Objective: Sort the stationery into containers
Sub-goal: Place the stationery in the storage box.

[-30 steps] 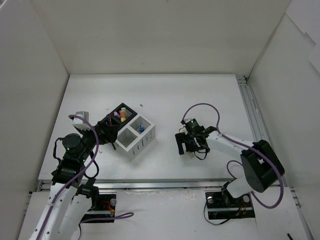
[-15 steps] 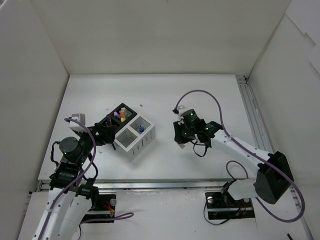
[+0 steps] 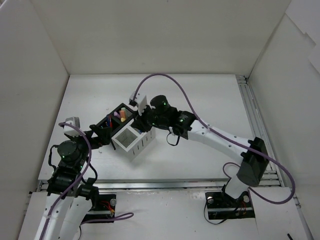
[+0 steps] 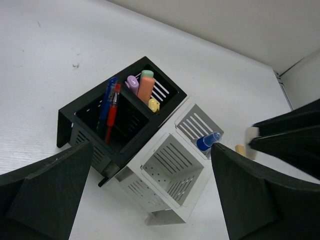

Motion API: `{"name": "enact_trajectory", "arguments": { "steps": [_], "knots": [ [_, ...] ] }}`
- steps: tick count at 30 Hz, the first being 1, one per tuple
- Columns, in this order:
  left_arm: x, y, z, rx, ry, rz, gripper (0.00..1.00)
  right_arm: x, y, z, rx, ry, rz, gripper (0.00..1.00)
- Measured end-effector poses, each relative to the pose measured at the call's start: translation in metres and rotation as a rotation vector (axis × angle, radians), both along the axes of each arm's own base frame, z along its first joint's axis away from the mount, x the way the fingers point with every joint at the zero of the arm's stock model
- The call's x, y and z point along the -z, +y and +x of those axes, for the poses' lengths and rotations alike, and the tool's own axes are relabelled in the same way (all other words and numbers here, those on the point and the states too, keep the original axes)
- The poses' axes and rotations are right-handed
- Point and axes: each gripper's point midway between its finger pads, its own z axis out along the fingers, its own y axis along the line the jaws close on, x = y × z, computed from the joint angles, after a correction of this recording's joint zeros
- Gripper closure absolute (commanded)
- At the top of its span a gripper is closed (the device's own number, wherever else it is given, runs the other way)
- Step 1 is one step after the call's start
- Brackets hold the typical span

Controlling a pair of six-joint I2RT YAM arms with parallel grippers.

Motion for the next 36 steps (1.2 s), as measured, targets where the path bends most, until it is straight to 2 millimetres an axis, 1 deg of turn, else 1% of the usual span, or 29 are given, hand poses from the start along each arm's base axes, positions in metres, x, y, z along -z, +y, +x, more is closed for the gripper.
{"name": "enact_trajectory", "arguments": {
  "steps": [1,2,5,8,11,12,13,14,15,17,18,20,21,23,26,27,29,30,31,32,33,34,36],
  "knots": [
    [-0.001,0.003,-0.002,-0.017,-0.004,-0.005,0.0,0.005,0.005,0.001,-0.01,0.002,-0.006,0.99],
    [-0.002,0.005,-0.004,-0.031,-0.009,-0.01,0.0,0.017,0.016,0.002,-0.034,0.012,-0.022,0.98],
    [-0.006,0.012,-0.009,-0.069,-0.024,-0.026,0.0,0.046,0.036,0.006,-0.066,0.039,-0.055,0.98],
    [-0.007,0.018,-0.012,-0.101,-0.029,-0.033,0.0,0.071,0.05,0.005,-0.093,0.073,-0.082,0.96],
    [-0.007,0.021,-0.012,-0.12,-0.028,-0.038,0.0,0.086,0.06,0.003,-0.112,0.099,-0.094,0.92],
    [-0.006,0.021,-0.012,-0.123,-0.026,-0.039,0.0,0.089,0.062,0.003,-0.117,0.103,-0.097,0.87],
    [-0.006,0.021,-0.012,-0.125,-0.024,-0.039,0.0,0.09,0.065,0.002,-0.124,0.107,-0.097,0.71],
    [-0.005,0.022,-0.012,-0.126,-0.022,-0.039,0.0,0.091,0.067,0.001,-0.126,0.111,-0.096,0.66],
    [-0.005,0.022,-0.013,-0.126,-0.019,-0.038,0.0,0.092,0.067,-0.001,-0.131,0.113,-0.096,0.5],
    [-0.003,0.022,-0.013,-0.127,-0.014,-0.037,0.0,0.09,0.069,-0.003,-0.137,0.114,-0.091,0.42],
    [-0.002,0.022,-0.013,-0.128,-0.011,-0.036,0.0,0.09,0.069,-0.002,-0.139,0.106,-0.09,0.33],
    [-0.001,0.023,-0.013,-0.132,-0.006,-0.033,0.0,0.086,0.068,0.0,-0.13,0.087,-0.092,0.25],
    [-0.001,0.023,-0.012,-0.134,-0.004,-0.032,0.0,0.081,0.066,0.001,-0.122,0.073,-0.088,0.02],
    [-0.003,0.023,-0.011,-0.132,0.0,-0.027,0.0,0.068,0.057,0.002,-0.093,0.043,-0.08,0.02],
    [-0.012,0.017,-0.005,-0.1,-0.005,-0.013,0.0,0.032,0.035,0.001,-0.029,-0.01,-0.021,0.02],
    [-0.018,0.014,-0.002,-0.08,-0.01,-0.008,0.0,0.015,0.026,0.003,0.003,-0.025,0.019,0.02],
    [-0.031,0.001,0.007,-0.006,-0.009,0.015,0.0,-0.013,0.0,0.012,0.098,-0.032,0.086,0.02],
    [-0.04,-0.007,0.013,0.034,-0.013,0.024,0.0,-0.026,-0.019,0.021,0.166,-0.036,0.121,0.02],
    [-0.049,-0.019,0.021,0.089,-0.014,0.037,0.0,-0.035,-0.043,0.034,0.264,-0.034,0.154,0.02],
    [-0.057,-0.03,0.028,0.138,-0.017,0.049,0.0,-0.042,-0.072,0.048,0.381,-0.032,0.18,0.02],
    [-0.066,-0.046,0.034,0.197,-0.024,0.066,0.0,-0.046,-0.102,0.061,0.504,-0.03,0.204,0.02],
    [-0.07,-0.062,0.041,0.251,-0.019,0.087,0.0,-0.044,-0.134,0.073,0.63,-0.023,0.22,0.02],
    [-0.08,-0.104,0.048,0.377,-0.023,0.134,0.0,-0.03,-0.206,0.084,0.903,0.012,0.226,0.02]
  ]
}}
